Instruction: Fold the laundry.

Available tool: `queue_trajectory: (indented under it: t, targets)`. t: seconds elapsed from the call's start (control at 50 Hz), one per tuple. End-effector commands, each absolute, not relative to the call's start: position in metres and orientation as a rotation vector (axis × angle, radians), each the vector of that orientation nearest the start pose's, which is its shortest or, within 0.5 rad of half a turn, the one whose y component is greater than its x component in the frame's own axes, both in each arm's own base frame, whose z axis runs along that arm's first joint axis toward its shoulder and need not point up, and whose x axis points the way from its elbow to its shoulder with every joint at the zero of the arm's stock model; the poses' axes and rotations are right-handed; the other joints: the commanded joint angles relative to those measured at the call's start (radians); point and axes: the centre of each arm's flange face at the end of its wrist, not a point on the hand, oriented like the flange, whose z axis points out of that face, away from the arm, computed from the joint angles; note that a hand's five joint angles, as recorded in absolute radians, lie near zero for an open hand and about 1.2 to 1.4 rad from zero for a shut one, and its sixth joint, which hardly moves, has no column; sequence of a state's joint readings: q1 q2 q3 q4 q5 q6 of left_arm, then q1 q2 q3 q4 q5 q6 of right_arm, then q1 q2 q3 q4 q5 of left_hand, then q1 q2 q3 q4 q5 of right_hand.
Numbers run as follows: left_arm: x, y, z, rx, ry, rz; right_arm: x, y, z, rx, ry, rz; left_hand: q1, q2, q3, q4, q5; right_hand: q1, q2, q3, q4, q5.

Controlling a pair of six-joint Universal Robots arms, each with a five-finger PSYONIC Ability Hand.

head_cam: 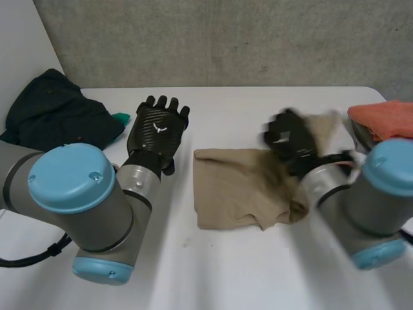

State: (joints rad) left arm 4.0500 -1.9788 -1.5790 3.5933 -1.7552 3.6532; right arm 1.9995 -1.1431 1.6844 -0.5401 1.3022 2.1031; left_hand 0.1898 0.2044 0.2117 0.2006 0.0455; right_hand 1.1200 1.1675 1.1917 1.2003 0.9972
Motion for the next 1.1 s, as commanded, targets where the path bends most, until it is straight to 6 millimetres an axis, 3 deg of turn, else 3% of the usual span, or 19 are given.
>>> queue_trajectory:
  t: [0.02, 0.08, 0.1, 0.14, 0.16, 0.22, 0.28, 0.36, 0.44, 0.48, 0.52, 0.62, 0.74, 0.84, 0.96, 1.1]
  targets:
    - [-0.319, -0.237, 0.207, 0.988, 1.930, -2.238, 0.350, -0.208, 0.141, -1.968, 1.075, -2.108, -0.015, -0.030, -0.037, -0.026, -0.045, 0.276, 0.229, 0.205, 0.196, 0.225]
    - [-0.318, -0.241, 0.209, 0.971, 1.923, -2.244, 0.353, -0.203, 0.135, -1.966, 1.063, -2.055, -0.015, -0.030, -0.037, -0.026, -0.045, 0.178, 0.131, 0.107, 0.098, 0.127]
    - [-0.318, -0.242, 0.210, 0.967, 1.922, -2.247, 0.351, -0.203, 0.136, -1.962, 1.080, -2.041, -0.015, -0.030, -0.037, -0.026, -0.045, -0.375, -0.422, -0.446, -0.455, -0.426]
    - [-0.318, -0.245, 0.214, 0.952, 1.914, -2.259, 0.350, -0.202, 0.135, -1.951, 1.113, -2.015, -0.015, -0.030, -0.037, -0.026, -0.045, -0.945, -0.993, -1.017, -1.026, -0.997]
    - [-0.319, -0.245, 0.215, 0.947, 1.912, -2.266, 0.349, -0.201, 0.135, -1.939, 1.137, -2.003, -0.015, -0.030, -0.037, -0.026, -0.045, -0.945, -0.993, -1.017, -1.026, -0.997]
    - [-0.322, -0.250, 0.224, 0.910, 1.899, -2.319, 0.340, -0.210, 0.163, -1.780, 1.249, -2.009, -0.015, -0.030, -0.037, -0.026, -0.045, -0.945, -0.993, -1.017, -1.026, -0.997]
    - [-0.327, -0.252, 0.235, 0.877, 1.889, -2.375, 0.318, -0.229, 0.204, -1.436, 1.429, -1.993, -0.015, -0.030, -0.037, -0.026, -0.045, -0.945, -0.993, -1.017, -1.026, -0.997]
    - [-0.335, -0.258, 0.251, 0.823, 1.878, -2.469, 0.302, -0.248, 0.227, -1.024, 1.564, -1.846, -0.015, -0.030, -0.037, -0.026, -0.045, -0.945, -0.993, -1.017, -1.026, -0.997]
    - [-0.352, -0.257, 0.257, 0.823, 1.898, -2.550, 0.288, -0.263, 0.248, -0.787, 1.617, -1.766, -0.015, -0.030, -0.037, -0.026, -0.045, -0.945, -0.993, -1.017, -1.026, -0.997]
    - [-0.372, -0.250, 0.252, 0.907, 1.919, -2.590, 0.277, -0.274, 0.252, -0.738, 1.669, -1.759, -0.015, -0.030, -0.037, -0.026, -0.045, -0.945, -0.993, -1.017, -1.026, -0.997]
    - [-0.383, -0.244, 0.246, 0.987, 1.938, -2.595, 0.265, -0.287, 0.246, -0.694, 1.774, -1.716, -0.015, -0.030, -0.037, -0.026, -0.045, -0.945, -0.993, -1.017, -1.026, -0.997]
    - [-0.404, -0.249, 0.211, 1.177, 2.056, -2.466, 0.265, -0.306, 0.217, -0.680, 1.986, -1.568, -0.015, -0.030, -0.037, -0.026, -0.045, -0.945, -0.993, -1.017, -1.026, -0.997]
    - [-0.411, -0.255, 0.167, 1.286, 2.230, -2.203, 0.263, -0.320, 0.180, -0.790, 2.206, -1.442, -0.015, -0.030, -0.037, -0.026, -0.045, -0.945, -0.993, -1.017, -1.026, -0.997]
    - [-0.406, -0.255, 0.136, 1.339, 2.355, -1.951, 0.265, -0.324, 0.159, -0.916, 2.240, -1.439, -0.015, -0.030, -0.037, -0.026, -0.045, -0.945, -0.993, -1.017, -1.026, -0.997]
    - [-0.395, -0.257, 0.130, 1.252, 2.364, -1.826, 0.264, -0.331, 0.135, -0.979, 2.291, -1.417, -0.014, -0.029, -0.036, -0.025, -0.045, -0.945, -0.993, -1.017, -1.026, -0.997]
    - [-0.387, -0.251, 0.129, 1.266, 2.389, -1.703, 0.259, -0.335, 0.130, -1.088, 2.366, -1.481, 0.012, -0.003, -0.010, 0.001, -0.018, -0.945, -0.993, -1.017, -1.026, -0.997]
